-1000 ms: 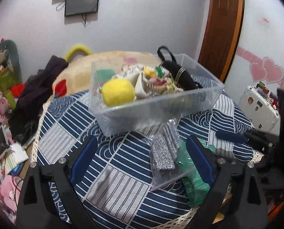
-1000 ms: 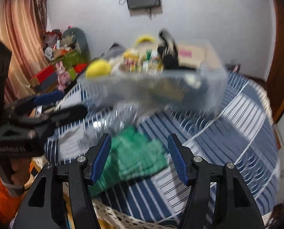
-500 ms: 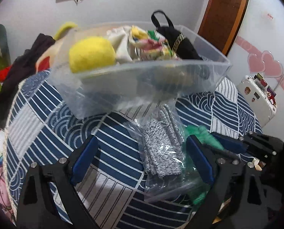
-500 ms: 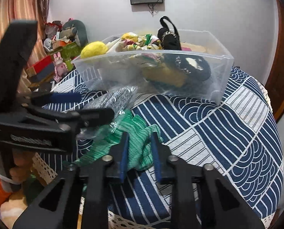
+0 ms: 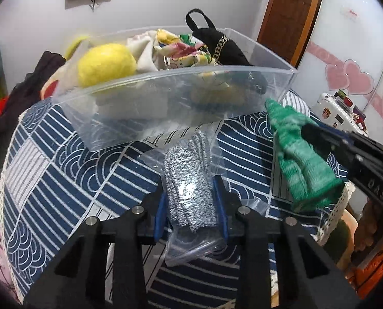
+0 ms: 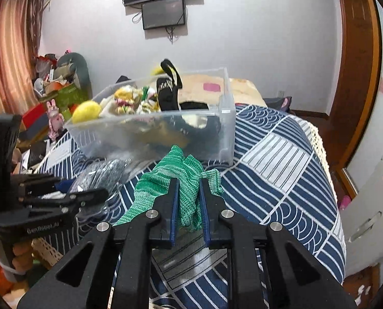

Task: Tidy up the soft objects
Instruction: 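Lower the grey bag and green glove into the clear box and open both tools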

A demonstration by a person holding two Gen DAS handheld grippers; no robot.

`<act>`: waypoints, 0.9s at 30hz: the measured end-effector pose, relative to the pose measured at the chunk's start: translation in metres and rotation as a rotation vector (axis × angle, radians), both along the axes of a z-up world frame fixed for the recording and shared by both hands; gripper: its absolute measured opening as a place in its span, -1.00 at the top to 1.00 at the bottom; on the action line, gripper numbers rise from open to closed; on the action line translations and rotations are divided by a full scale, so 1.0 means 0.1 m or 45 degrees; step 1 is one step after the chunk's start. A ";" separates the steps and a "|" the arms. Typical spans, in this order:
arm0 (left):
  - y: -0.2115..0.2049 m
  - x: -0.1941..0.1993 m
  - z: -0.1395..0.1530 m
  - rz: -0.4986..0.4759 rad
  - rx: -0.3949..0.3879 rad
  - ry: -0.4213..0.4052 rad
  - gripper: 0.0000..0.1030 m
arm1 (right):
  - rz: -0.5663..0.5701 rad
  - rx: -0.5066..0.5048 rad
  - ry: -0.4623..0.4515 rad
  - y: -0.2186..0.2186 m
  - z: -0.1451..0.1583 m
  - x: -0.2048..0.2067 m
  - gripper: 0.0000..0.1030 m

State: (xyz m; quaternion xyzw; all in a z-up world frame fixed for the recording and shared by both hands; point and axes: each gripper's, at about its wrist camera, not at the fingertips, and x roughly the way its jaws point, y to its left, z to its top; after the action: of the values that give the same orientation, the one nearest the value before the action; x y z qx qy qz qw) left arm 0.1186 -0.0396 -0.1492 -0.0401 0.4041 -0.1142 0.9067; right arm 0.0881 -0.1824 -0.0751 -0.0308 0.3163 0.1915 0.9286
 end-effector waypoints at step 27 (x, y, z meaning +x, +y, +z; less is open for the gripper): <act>0.37 0.23 1.11 0.160 -0.004 -0.377 0.44 | -0.027 0.032 -0.366 0.38 0.79 0.37 0.73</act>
State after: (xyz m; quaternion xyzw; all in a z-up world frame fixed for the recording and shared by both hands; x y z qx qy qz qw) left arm 0.1416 -0.0031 -0.0377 -0.0495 0.2627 -0.0624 0.9616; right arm 0.1252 -0.1439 0.0036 -0.0430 0.1781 0.1791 0.9666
